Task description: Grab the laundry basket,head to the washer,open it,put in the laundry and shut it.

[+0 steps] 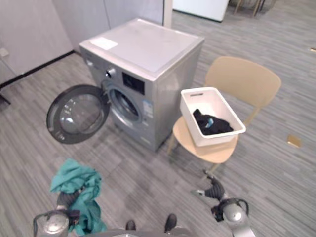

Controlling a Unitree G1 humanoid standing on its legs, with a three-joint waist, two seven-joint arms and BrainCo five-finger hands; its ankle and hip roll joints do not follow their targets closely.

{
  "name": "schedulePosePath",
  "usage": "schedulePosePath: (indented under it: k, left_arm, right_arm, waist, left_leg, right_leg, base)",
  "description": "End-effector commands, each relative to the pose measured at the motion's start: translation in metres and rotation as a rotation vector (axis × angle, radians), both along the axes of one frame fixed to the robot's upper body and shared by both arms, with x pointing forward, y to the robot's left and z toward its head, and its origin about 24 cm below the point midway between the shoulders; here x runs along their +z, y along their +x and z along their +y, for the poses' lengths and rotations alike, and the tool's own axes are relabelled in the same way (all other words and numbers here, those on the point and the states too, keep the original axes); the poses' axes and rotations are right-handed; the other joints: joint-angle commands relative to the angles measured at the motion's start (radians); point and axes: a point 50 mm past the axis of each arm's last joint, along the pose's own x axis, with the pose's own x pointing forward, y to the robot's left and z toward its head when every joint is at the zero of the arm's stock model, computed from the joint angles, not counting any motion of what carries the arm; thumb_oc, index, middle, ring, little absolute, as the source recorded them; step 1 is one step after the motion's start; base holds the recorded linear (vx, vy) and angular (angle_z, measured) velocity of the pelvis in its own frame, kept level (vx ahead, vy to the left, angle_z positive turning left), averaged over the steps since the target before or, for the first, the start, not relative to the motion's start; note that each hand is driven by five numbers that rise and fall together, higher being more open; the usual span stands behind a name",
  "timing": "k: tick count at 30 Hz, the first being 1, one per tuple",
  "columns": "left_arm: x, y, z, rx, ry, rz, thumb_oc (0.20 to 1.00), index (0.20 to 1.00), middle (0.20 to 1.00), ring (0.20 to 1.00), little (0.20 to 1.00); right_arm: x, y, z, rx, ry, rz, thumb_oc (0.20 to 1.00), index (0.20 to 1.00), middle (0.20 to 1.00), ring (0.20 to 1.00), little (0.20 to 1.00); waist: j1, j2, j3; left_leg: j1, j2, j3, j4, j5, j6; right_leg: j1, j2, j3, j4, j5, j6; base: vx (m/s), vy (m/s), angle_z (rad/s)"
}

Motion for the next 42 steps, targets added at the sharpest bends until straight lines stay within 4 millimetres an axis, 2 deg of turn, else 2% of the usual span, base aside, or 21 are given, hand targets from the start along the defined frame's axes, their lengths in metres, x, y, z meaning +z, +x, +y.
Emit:
schedulePosePath:
  k: [1, 2, 3, 10, 11, 13, 16, 17, 19, 22, 26, 29, 30, 31, 32, 33, 34, 36, 37, 40, 42]
  left_arm:
    - [0.027, 0.033, 0.019, 0.031, 0.018, -0.155, 0.2, 0.2, 0.2, 0.2, 0.2]
    - [0.027, 0.033, 0.019, 0.031, 0.018, -0.155, 0.2, 0.2, 0.2, 0.2, 0.2]
    - [0.026, 0.032, 0.02, 0.037, 0.018, -0.148, 0.2, 0.2, 0.2, 0.2, 0.2]
    - [0.029, 0.042, 0.015, 0.018, 0.035, -0.165, 0.2, 0.2, 0.2, 0.2, 0.2]
    - [0.033, 0.048, 0.014, -0.002, 0.042, -0.185, 0.2, 0.2, 0.2, 0.2, 0.2]
    - [0.036, 0.05, 0.013, -0.039, 0.058, -0.189, 0.2, 0.2, 0.2, 0.2, 0.2]
    - [0.039, 0.052, 0.014, -0.067, 0.077, -0.188, 0.2, 0.2, 0.2, 0.2, 0.2]
    - [0.044, 0.055, 0.018, -0.088, 0.102, -0.196, 0.2, 0.2, 0.2, 0.2, 0.2]
    - [0.049, 0.059, 0.023, -0.105, 0.14, -0.202, 0.2, 0.2, 0.2, 0.2, 0.2]
    - [0.052, 0.065, 0.021, -0.11, 0.146, -0.217, 0.2, 0.2, 0.2, 0.2, 0.2]
    - [0.048, 0.065, 0.014, -0.123, 0.126, -0.209, 0.2, 0.2, 0.2, 0.2, 0.2]
    - [0.041, 0.068, 0.003, -0.159, 0.097, -0.188, 0.2, 0.2, 0.2, 0.2, 0.2]
    - [0.04, 0.071, -0.007, -0.211, 0.097, -0.194, 0.2, 0.2, 0.2, 0.2, 0.2]
    - [0.04, 0.07, -0.007, -0.212, 0.098, -0.193, 0.2, 0.2, 0.2, 0.2, 0.2]
    - [0.036, 0.068, -0.019, -0.273, 0.07, -0.177, 0.2, 0.2, 0.2, 0.2, 0.2]
    - [0.036, 0.068, -0.019, -0.273, 0.07, -0.177, 0.2, 0.2, 0.2, 0.2, 0.2]
    - [0.033, 0.069, -0.026, -0.294, 0.052, -0.164, 0.2, 0.2, 0.2, 0.2, 0.2]
    - [0.031, 0.069, -0.028, -0.298, 0.048, -0.157, 0.2, 0.2, 0.2, 0.2, 0.2]
    - [0.029, 0.07, -0.035, -0.32, 0.039, -0.153, 0.2, 0.2, 0.2, 0.2, 0.2]
    - [0.028, 0.07, -0.036, -0.328, 0.042, -0.15, 0.2, 0.2, 0.2, 0.2, 0.2]
    - [0.029, 0.07, -0.036, -0.344, 0.054, -0.149, 0.2, 0.2, 0.2, 0.2, 0.2]
  right_arm:
    - [0.024, 0.031, 0.005, 0.035, -0.029, -0.16, 1.0, 1.0, 1.0, 1.0, 1.0]
    - [0.024, 0.031, 0.006, 0.036, -0.029, -0.161, 1.0, 1.0, 1.0, 1.0, 1.0]
    - [0.021, 0.031, 0.004, 0.027, -0.047, -0.142, 1.0, 1.0, 1.0, 1.0, 1.0]
    - [0.022, 0.039, 0.006, 0.013, -0.075, -0.161, 1.0, 1.0, 1.0, 1.0, 1.0]
    - [0.021, 0.04, 0.008, 0.013, -0.079, -0.156, 1.0, 1.0, 1.0, 1.0, 1.0]
    - [0.017, 0.04, 0.013, 0.025, -0.076, -0.142, 1.0, 1.0, 1.0, 1.0, 1.0]
    - [0.015, 0.042, 0.02, 0.044, -0.067, -0.139, 1.0, 1.0, 1.0, 1.0, 1.0]
    - [0.015, 0.046, 0.029, 0.061, -0.05, -0.145, 1.0, 1.0, 1.0, 1.0, 1.0]
    - [0.017, 0.051, 0.04, 0.087, -0.028, -0.162, 1.0, 1.0, 1.0, 1.0, 1.0]
    - [0.023, 0.058, 0.051, 0.111, -0.006, -0.198, 1.0, 1.0, 1.0, 1.0, 1.0]
    - [0.023, 0.06, 0.053, 0.112, 0.004, -0.198, 1.0, 1.0, 1.0, 1.0, 1.0]
    - [0.015, 0.055, 0.051, 0.099, -0.01, -0.16, 1.0, 1.0, 1.0, 1.0, 1.0]
    - [0.013, 0.05, 0.05, 0.098, -0.012, -0.151, 1.0, 1.0, 1.0, 1.0, 1.0]
    - [0.012, 0.049, 0.05, 0.098, -0.012, -0.149, 1.0, 1.0, 1.0, 1.0, 1.0]
    - [0.007, 0.042, 0.042, 0.09, -0.031, -0.121, 1.0, 1.0, 1.0, 1.0, 1.0]
    - [0.007, 0.042, 0.042, 0.09, -0.031, -0.121, 1.0, 1.0, 1.0, 1.0, 1.0]
    - [0.007, 0.042, 0.037, 0.087, -0.048, -0.118, 1.0, 1.0, 1.0, 1.0, 1.0]
    - [0.009, 0.044, 0.035, 0.086, -0.059, -0.123, 1.0, 1.0, 1.0, 1.0, 1.0]
    - [0.012, 0.047, 0.033, 0.089, -0.07, -0.133, 1.0, 1.0, 1.0, 1.0, 1.0]
    - [0.011, 0.047, 0.032, 0.085, -0.067, -0.13, 1.0, 1.0, 1.0, 1.0, 1.0]
    - [0.008, 0.044, 0.03, 0.081, -0.072, -0.116, 1.0, 1.0, 1.0, 1.0, 1.0]
  waist:
    - [0.025, -0.071, 0.065]
    - [0.024, -0.071, 0.064]
    - [0.031, -0.077, 0.069]
    - [0.043, -0.104, 0.065]
    - [0.044, -0.106, 0.061]
    - [0.053, -0.105, 0.041]
    - [0.054, -0.124, 0.039]
    - [0.063, -0.15, 0.047]
    - [0.058, -0.165, 0.063]
    - [0.025, -0.154, 0.089]
    - [0.0, -0.136, 0.102]
    - [-0.029, -0.128, 0.112]
    - [-0.052, -0.147, 0.105]
    - [-0.051, -0.138, 0.101]
    - [-0.075, -0.149, 0.08]
    - [-0.076, -0.148, 0.079]
    - [-0.078, -0.155, 0.083]
    - [-0.07, -0.153, 0.089]
    - [-0.056, -0.163, 0.098]
    - [-0.052, -0.168, 0.1]
    - [-0.037, -0.161, 0.105]
  left_leg:
    - [-0.123, -0.023, 0.006, 0.145, -0.032, -0.036]
    - [-0.126, -0.023, 0.005, 0.147, -0.033, -0.036]
    - [-0.139, 0.021, 0.066, 0.163, -0.044, -0.043]
    - [-0.216, 0.13, 0.21, 0.05, 0.046, -0.05]
    - [-0.231, 0.172, 0.272, 0.031, 0.06, -0.051]
    - [-0.218, 0.161, 0.27, 0.03, 0.094, -0.052]
    - [-0.225, 0.135, 0.266, 0.08, 0.068, -0.035]
    - [-0.215, 0.104, 0.271, 0.111, 0.024, -0.01]
    - [-0.196, 0.071, 0.263, 0.118, -0.021, 0.022]
    - [-0.129, 0.025, 0.228, 0.08, -0.051, 0.045]
    - [-0.051, 0.0, 0.206, 0.037, -0.08, 0.057]
    - [0.022, -0.02, 0.164, 0.042, -0.139, 0.054]
    - [0.026, -0.045, 0.145, 0.072, -0.155, 0.057]
    - [0.037, -0.038, 0.131, 0.071, -0.176, 0.054]
    - [0.028, -0.024, 0.141, 0.182, -0.198, 0.03]
    - [0.024, -0.021, 0.139, 0.188, -0.201, 0.03]
    - [-0.028, 0.032, 0.143, 0.364, -0.164, -0.008]
    - [-0.059, 0.052, 0.124, 0.425, -0.143, -0.017]
    - [-0.144, 0.04, 0.052, 0.44, -0.152, -0.009]
    - [-0.162, 0.038, 0.034, 0.407, -0.158, -0.007]
    - [-0.194, 0.026, -0.047, 0.269, -0.07, -0.024]
  right_leg:
    - [0.068, -0.086, -0.028, 0.084, -0.199, 0.081]
    - [0.067, -0.086, -0.029, 0.084, -0.199, 0.081]
    - [0.084, -0.087, -0.068, 0.081, -0.222, 0.084]
    - [0.136, -0.11, -0.197, 0.07, -0.221, 0.105]
    - [0.156, -0.119, -0.23, 0.084, -0.229, 0.113]
    - [0.182, -0.13, -0.239, 0.131, -0.241, 0.12]
    - [0.179, -0.175, -0.235, 0.206, -0.235, 0.13]
    - [0.163, -0.227, -0.227, 0.3, -0.179, 0.15]
    - [0.111, -0.264, -0.171, 0.414, -0.121, 0.17]
    - [-0.031, -0.209, -0.029, 0.498, -0.142, 0.164]
    - [-0.098, -0.158, -0.002, 0.368, -0.182, 0.137]
    - [-0.183, -0.135, 0.025, 0.173, -0.081, 0.165]
    - [-0.162, -0.123, 0.068, 0.109, -0.06, 0.154]
    - [-0.152, -0.114, 0.074, 0.11, -0.077, 0.163]
    - [-0.116, -0.1, 0.097, 0.092, -0.058, 0.13]
    - [-0.116, -0.099, 0.095, 0.09, -0.058, 0.129]
    - [-0.069, -0.079, 0.1, 0.069, -0.074, 0.102]
    - [-0.051, -0.066, 0.1, 0.066, -0.088, 0.084]
    - [-0.013, -0.051, 0.117, 0.052, -0.115, 0.07]
    - [-0.002, -0.048, 0.127, 0.049, -0.125, 0.071]
    - [0.019, -0.02, 0.164, 0.053, -0.146, 0.068]
  base:
    - [-0.06, -0.04, 0.5]
    - [0.05, -0.04, 0.96]
    - [0.1, -0.004, 0.94]
    - [0.14, 0.136, 0.79]
    - [0.26, 0.284, 0.69]
    - [0.41, 0.367, 0.48]
    - [0.27, 0.245, 0.38]
    - [0.43, 0.405, 0.16]
    - [0.33, 0.318, 0.33]
    - [0.21, 0.182, 0.37]
    - [0.27, 0.077, 0.22]
    - [0.44, -0.101, 0.02]
    - [0.3, -0.105, 0.34]
    - [0.42, -0.257, 0.59]
    - [0.3, -0.162, 0.74]
    - [0.38, -0.33, 0.97]
    - [0.2, -0.189, 0.92]
    - [0.21, -0.136, 0.23]
    - [0.16, -0.045, -0.57]
    - [0.16, -0.015, -0.9]
    - [0.23, 0.048, -0.74]
